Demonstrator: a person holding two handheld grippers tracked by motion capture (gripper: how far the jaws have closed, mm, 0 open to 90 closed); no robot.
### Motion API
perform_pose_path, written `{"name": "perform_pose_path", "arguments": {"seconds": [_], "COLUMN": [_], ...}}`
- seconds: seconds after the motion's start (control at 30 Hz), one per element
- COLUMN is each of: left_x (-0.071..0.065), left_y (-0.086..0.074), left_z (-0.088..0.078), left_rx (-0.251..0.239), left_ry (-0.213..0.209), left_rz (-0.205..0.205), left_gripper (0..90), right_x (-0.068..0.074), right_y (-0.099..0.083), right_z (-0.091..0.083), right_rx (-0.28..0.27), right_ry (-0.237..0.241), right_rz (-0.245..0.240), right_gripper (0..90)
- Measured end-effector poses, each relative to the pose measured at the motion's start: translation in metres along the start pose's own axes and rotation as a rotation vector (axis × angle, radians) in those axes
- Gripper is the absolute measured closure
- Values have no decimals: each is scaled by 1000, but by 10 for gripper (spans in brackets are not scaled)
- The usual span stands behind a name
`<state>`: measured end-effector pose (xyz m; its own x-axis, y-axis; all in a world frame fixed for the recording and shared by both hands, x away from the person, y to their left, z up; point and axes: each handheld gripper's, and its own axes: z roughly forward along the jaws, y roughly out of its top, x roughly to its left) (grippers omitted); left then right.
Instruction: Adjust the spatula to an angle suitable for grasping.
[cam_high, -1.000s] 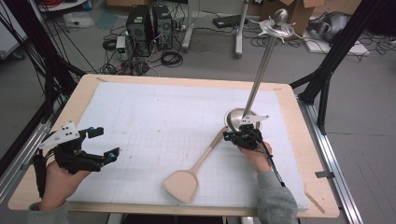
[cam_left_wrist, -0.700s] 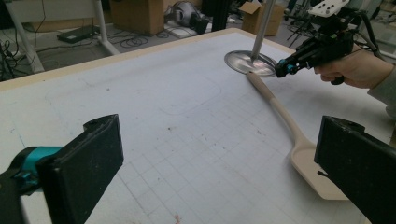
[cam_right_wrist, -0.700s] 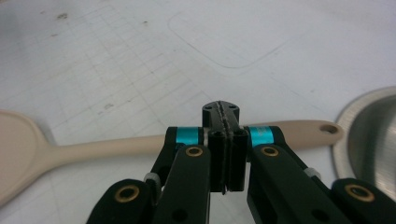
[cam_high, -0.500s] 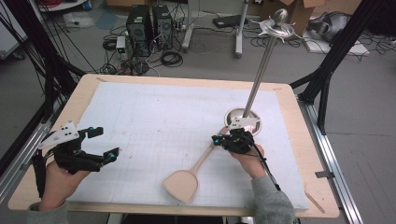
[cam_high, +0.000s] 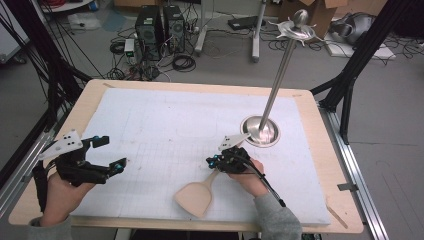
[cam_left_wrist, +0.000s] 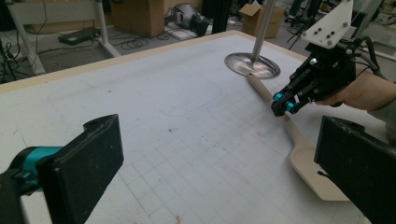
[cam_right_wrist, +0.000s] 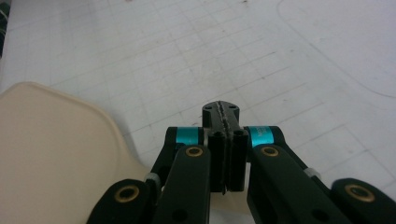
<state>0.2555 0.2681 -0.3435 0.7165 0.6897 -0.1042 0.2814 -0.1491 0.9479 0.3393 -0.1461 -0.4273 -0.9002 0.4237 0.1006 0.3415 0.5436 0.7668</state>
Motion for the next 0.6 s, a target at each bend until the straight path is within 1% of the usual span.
{"name": "perform_pose_path", "arguments": {"seconds": [0.13, 0.27, 0.3, 0.37, 0.4, 0.5, 0.57, 0.6], "left_x": [0, -1, -1, 0, 0, -1, -1, -1], "left_y": [0, 0, 0, 0, 0, 0, 0, 0], "left_z": [0, 1, 1, 2, 2, 1, 1, 1], "left_rx": [0, 2, 3, 4, 4, 3, 2, 2], "left_ry": [-2, -1, -1, 0, 0, 0, 1, 1], "left_rz": [2, -2, -1, 0, 0, -2, -2, -1], "left_gripper": [17, 17, 17, 17, 17, 17, 17, 17], "right_x": [5, 8, 9, 11, 12, 14, 15, 16], "right_y": [0, 1, 1, 2, 2, 1, 0, 0], "right_z": [8, 15, 17, 19, 21, 23, 24, 23], "right_rx": [16, 41, 39, 52, 60, 83, 105, 107], "right_ry": [16, 17, 15, 22, 22, 28, 31, 32], "right_rz": [-5, -14, -22, -17, -27, -30, -43, -34], "right_gripper": [900, 900, 900, 900, 900, 900, 900, 900]}}
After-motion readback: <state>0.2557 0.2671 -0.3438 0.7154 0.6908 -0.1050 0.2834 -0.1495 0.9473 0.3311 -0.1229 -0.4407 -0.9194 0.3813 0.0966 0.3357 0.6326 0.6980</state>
